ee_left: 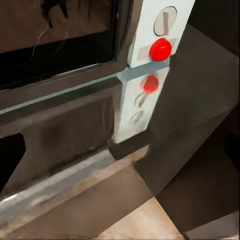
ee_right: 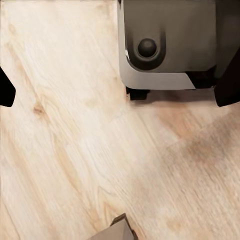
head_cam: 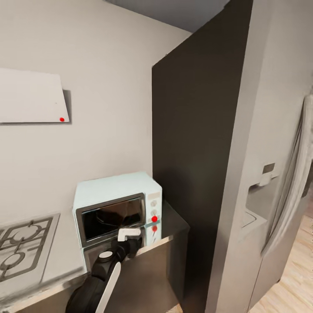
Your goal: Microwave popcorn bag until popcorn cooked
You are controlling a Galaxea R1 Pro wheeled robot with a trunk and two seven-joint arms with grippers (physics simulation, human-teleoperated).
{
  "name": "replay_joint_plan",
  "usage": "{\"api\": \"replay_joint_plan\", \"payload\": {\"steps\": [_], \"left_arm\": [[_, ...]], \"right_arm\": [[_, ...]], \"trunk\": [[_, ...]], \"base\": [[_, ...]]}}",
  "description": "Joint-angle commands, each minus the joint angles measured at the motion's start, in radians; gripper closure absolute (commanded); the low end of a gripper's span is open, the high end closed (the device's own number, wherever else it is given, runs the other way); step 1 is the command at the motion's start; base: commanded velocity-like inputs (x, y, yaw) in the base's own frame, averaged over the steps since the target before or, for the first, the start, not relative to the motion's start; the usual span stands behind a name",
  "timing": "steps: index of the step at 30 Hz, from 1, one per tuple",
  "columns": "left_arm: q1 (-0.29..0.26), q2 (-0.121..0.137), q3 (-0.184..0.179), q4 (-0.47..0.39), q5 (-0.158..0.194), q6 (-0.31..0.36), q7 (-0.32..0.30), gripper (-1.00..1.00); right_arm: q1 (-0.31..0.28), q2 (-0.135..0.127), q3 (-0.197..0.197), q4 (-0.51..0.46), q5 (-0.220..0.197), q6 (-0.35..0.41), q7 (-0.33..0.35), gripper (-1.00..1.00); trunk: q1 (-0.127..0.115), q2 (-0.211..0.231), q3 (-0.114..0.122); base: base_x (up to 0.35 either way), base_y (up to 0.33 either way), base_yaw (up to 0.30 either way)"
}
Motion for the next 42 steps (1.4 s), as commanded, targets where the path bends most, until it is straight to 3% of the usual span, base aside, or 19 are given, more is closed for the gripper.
{"api": "replay_joint_plan", "payload": {"steps": [1,4,7,10,14,19,20,23,27,30,38,42], "left_arm": [[0.000,-0.001,-0.003,-0.001,0.012,0.005,0.011,-1.00],[0.003,-0.006,-0.006,0.009,0.028,0.008,0.052,-1.00],[0.008,-0.009,-0.006,0.104,0.113,0.007,0.061,-1.00],[0.009,-0.008,-0.006,0.295,0.156,-0.001,0.063,-1.00],[0.009,-0.009,-0.002,0.604,0.169,-0.160,0.066,-1.00],[0.009,-0.004,0.011,0.961,0.182,-0.264,0.062,-1.00],[0.009,-0.001,0.040,1.103,0.224,-0.330,0.057,-1.00],[0.008,0.017,0.065,1.249,0.294,-0.457,0.055,-1.00],[0.015,0.030,0.070,1.271,0.307,-0.484,0.052,-1.00],[0.059,0.063,0.072,1.271,0.312,-0.511,0.049,-1.00],[0.069,0.067,0.072,1.273,0.311,-0.546,-0.004,-1.00],[0.069,0.067,0.072,1.272,0.311,-0.546,-0.012,-1.00]], "right_arm": [[-0.001,0.000,-0.008,0.003,0.009,-0.003,0.001,-1.00],[-0.001,0.000,-0.008,0.003,0.009,-0.004,0.001,-1.00],[-0.001,-0.002,-0.006,0.003,0.011,-0.004,0.001,-1.00],[-0.001,-0.002,-0.006,0.002,0.011,-0.007,-0.004,-1.00],[-0.001,-0.002,-0.005,0.002,0.011,-0.007,-0.008,-1.00],[-0.001,-0.004,-0.005,0.002,0.011,-0.007,-0.008,-1.00],[-0.001,-0.003,-0.005,0.002,0.011,-0.005,-0.008,-1.00],[-0.001,-0.002,-0.005,0.002,0.012,-0.004,-0.008,-1.00],[-0.001,-0.002,-0.004,0.001,0.014,-0.004,-0.008,-1.00],[-0.001,-0.003,-0.004,0.001,0.042,-0.004,-0.009,-1.00],[-0.001,-0.004,-0.003,0.001,0.076,0.004,-0.018,-1.00],[-0.001,-0.004,-0.004,0.001,0.145,0.006,-0.018,-1.00]], "trunk": [[0.000,-0.001,-0.001],[0.000,-0.001,-0.001],[0.000,-0.001,-0.001],[0.000,-0.001,-0.001],[0.000,-0.001,-0.001],[0.000,-0.001,-0.001],[0.000,-0.001,-0.001],[0.000,-0.001,-0.001],[0.000,-0.001,-0.001],[0.000,-0.001,-0.001],[0.000,-0.001,-0.001],[0.000,-0.001,-0.004]], "base": [[-0.346,0.000,0.000],[-0.346,0.000,0.000],[-0.346,0.000,0.000],[-0.346,0.000,0.000],[-0.346,0.000,0.000],[-0.343,0.010,0.000],[-0.310,0.102,0.000],[-0.283,0.129,0.000],[-0.221,0.097,0.000],[-0.273,0.010,0.000],[-0.138,0.001,0.003],[-0.003,0.000,0.149]]}}
